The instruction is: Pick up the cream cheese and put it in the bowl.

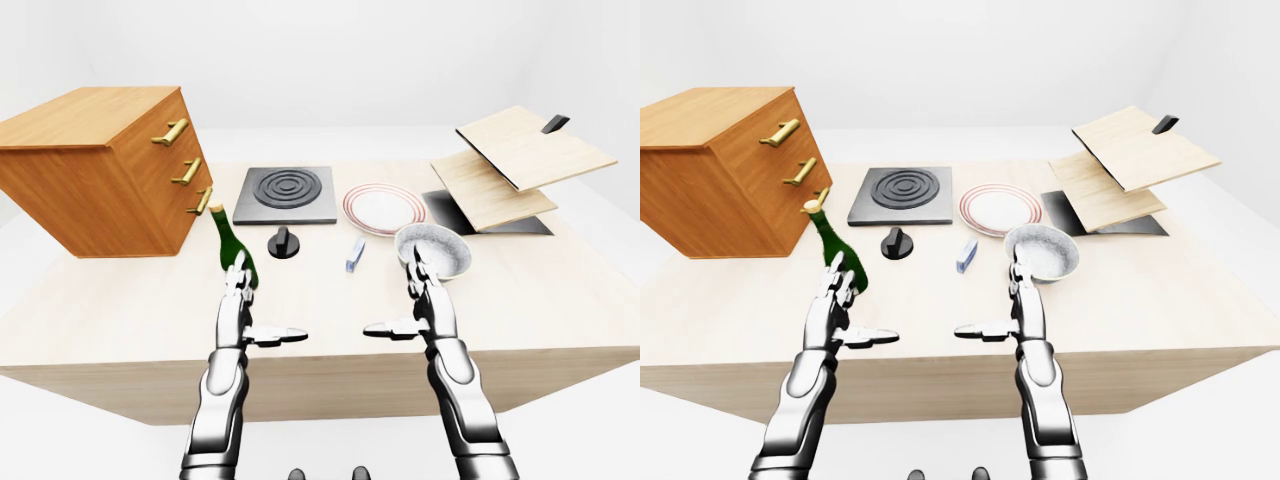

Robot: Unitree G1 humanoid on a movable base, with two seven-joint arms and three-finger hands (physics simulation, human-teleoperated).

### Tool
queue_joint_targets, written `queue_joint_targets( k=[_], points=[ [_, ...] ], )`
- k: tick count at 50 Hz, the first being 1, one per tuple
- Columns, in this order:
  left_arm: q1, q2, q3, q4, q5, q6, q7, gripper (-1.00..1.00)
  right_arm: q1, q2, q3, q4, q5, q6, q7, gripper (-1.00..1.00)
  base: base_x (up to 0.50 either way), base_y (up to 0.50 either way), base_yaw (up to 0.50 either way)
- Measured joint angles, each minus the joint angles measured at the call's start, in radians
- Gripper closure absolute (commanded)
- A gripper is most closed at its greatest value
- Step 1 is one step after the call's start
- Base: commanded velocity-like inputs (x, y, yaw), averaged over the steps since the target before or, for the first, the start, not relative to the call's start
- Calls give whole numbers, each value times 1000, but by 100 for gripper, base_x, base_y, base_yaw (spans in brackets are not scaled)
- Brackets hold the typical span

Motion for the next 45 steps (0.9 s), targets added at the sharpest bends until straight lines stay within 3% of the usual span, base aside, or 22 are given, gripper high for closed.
queue_joint_targets(
  k=[20,45],
  points=[
    [17,14,39,15,-31,-53,-14,-100,6,-7,-9,-44,-31,22,0,-100,0,-1,0],
    [28,16,44,10,-34,-60,-18,-100,12,-5,1,-48,-49,33,3,-100,0,-39,0]
  ],
)
